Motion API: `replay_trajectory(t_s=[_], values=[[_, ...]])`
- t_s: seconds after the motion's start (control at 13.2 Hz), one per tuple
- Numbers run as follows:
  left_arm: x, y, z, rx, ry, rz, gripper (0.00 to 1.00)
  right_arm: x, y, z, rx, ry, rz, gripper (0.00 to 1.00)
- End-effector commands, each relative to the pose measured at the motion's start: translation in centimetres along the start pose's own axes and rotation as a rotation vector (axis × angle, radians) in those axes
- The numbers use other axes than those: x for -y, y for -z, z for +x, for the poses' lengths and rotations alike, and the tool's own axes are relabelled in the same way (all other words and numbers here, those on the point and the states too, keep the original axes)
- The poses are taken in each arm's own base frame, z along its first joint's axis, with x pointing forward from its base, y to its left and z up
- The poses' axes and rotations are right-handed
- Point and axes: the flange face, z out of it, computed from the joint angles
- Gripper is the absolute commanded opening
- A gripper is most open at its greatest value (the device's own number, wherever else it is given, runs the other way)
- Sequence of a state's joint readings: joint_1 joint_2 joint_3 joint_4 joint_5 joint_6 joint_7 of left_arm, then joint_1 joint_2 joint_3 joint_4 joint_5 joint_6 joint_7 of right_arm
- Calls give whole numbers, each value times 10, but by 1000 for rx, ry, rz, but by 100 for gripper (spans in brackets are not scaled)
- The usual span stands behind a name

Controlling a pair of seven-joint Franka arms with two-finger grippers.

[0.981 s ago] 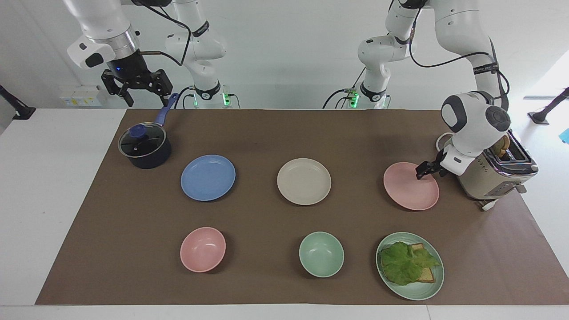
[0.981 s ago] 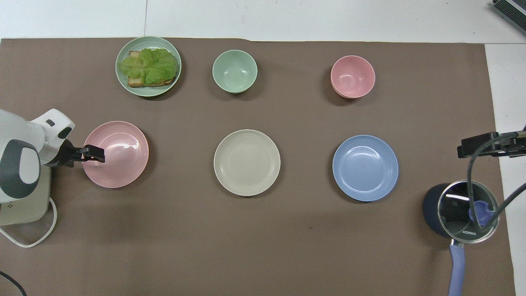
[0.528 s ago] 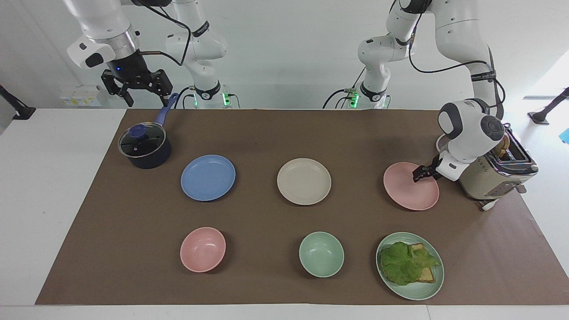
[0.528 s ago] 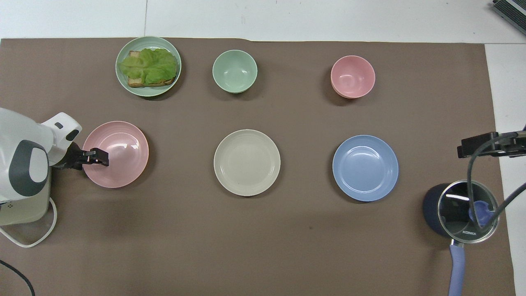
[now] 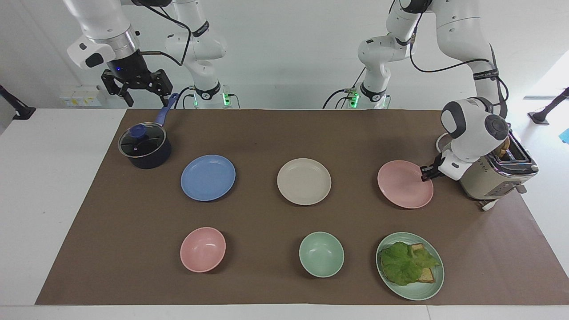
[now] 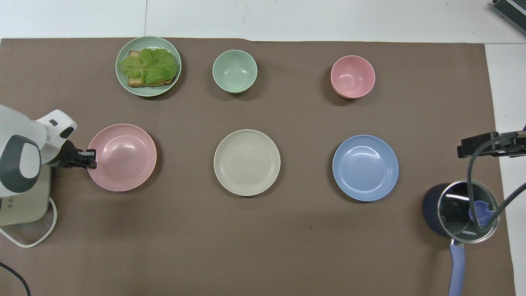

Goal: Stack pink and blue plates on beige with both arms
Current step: 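Reach the left gripper to the pink plate's rim and grasp it, then lift the pink plate with the left gripper and carry it onto the beige plate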

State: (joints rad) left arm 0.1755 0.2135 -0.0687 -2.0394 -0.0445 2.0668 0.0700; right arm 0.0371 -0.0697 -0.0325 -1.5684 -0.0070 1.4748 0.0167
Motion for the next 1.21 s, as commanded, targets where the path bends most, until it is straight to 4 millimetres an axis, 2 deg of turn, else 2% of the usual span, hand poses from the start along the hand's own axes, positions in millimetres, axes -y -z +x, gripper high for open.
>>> replay_trajectory(t_s=[0.0, 0.23, 0.38, 0.45, 0.53, 0.6, 0.91, 1.13], values=[[1, 42, 3, 81, -21, -16, 0, -2, 3, -3, -2, 15, 13, 100], [-13, 75, -3, 115, 3, -123, 0, -2, 3, -3, -2, 15, 13, 100], [-26, 86, -7, 115, 25, -224, 0, -2, 3, -3, -2, 15, 13, 100], [-37, 85, -8, 120, 40, -256, 0, -2, 3, -3, -2, 15, 13, 100], [-56, 84, -8, 124, 75, -278, 0, -2, 3, -3, -2, 15, 13, 100], [-87, 83, -8, 131, 86, -286, 0, -2, 3, -3, -2, 15, 13, 100], [-177, 77, -15, 118, 141, -316, 0, -2, 3, -3, -2, 15, 13, 100], [-233, 72, -28, 95, 167, -316, 0, -2, 3, -3, -2, 15, 13, 100]])
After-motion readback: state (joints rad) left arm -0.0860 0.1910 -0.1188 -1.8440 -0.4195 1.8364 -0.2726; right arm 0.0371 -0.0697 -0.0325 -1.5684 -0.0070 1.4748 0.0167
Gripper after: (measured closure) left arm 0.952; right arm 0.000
